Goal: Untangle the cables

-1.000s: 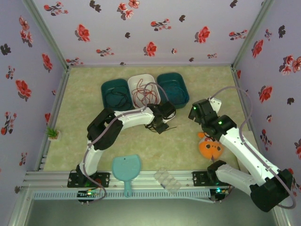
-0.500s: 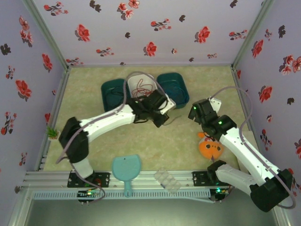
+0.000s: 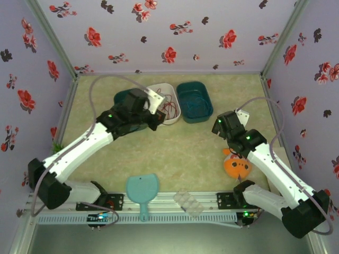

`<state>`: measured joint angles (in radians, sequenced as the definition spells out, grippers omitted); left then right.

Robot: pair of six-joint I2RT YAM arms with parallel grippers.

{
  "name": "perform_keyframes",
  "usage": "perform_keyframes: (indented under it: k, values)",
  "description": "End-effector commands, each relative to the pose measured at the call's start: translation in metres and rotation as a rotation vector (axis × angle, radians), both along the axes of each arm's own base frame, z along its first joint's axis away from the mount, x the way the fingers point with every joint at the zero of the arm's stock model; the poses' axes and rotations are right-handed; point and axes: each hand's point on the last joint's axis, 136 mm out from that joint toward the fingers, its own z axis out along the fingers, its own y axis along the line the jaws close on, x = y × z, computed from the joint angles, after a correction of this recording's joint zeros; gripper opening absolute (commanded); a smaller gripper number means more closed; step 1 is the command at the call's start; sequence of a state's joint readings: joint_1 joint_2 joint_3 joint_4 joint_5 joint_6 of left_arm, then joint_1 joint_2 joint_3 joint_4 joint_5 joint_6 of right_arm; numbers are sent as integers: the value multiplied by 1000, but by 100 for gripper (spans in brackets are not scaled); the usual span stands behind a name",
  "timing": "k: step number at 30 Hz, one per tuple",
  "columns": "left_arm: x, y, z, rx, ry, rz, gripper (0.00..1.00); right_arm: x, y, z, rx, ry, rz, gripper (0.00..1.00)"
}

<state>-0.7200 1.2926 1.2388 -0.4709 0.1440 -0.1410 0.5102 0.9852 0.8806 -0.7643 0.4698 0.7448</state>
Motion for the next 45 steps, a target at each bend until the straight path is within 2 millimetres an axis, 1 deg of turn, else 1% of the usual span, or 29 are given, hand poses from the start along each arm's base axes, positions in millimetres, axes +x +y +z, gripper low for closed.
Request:
perform_keyframes:
  k: [1, 4, 6, 9, 13, 18, 21, 25, 31, 35, 39, 45]
  values:
    - [18, 40, 11, 8, -53, 162, 0, 1, -1, 0, 25, -17, -25, 99]
    - [35, 83, 3, 97, -62, 315, 0, 2, 0, -1, 30, -17, -25, 99]
    - [44, 107, -3, 164, -63, 398, 0, 3, 0, -1, 31, -14, -25, 99]
    - [55, 136, -10, 243, -62, 485, 0, 3, 1, -2, 30, -7, -24, 99]
    - [71, 161, -15, 306, -67, 561, 0, 4, 2, -3, 30, -3, -24, 99]
    - [90, 178, -25, 398, -67, 613, 0, 7, 4, -4, 34, 2, -24, 99]
    - [104, 180, -31, 450, -70, 614, 0, 10, 6, -4, 33, 6, -20, 99]
    - [121, 173, -43, 491, -62, 590, 0, 13, 8, -5, 29, 17, -14, 99]
    - [139, 157, -73, 557, -11, 532, 0, 14, 10, -6, 30, 23, -9, 99]
    - [141, 136, -94, 594, 23, 460, 0, 14, 10, -6, 27, 24, -8, 99]
    - [138, 112, -114, 539, 78, 382, 0, 14, 10, -7, 27, 27, -9, 99]
    - [135, 94, -140, 487, 157, 310, 0, 13, 10, -9, 26, 38, -8, 99]
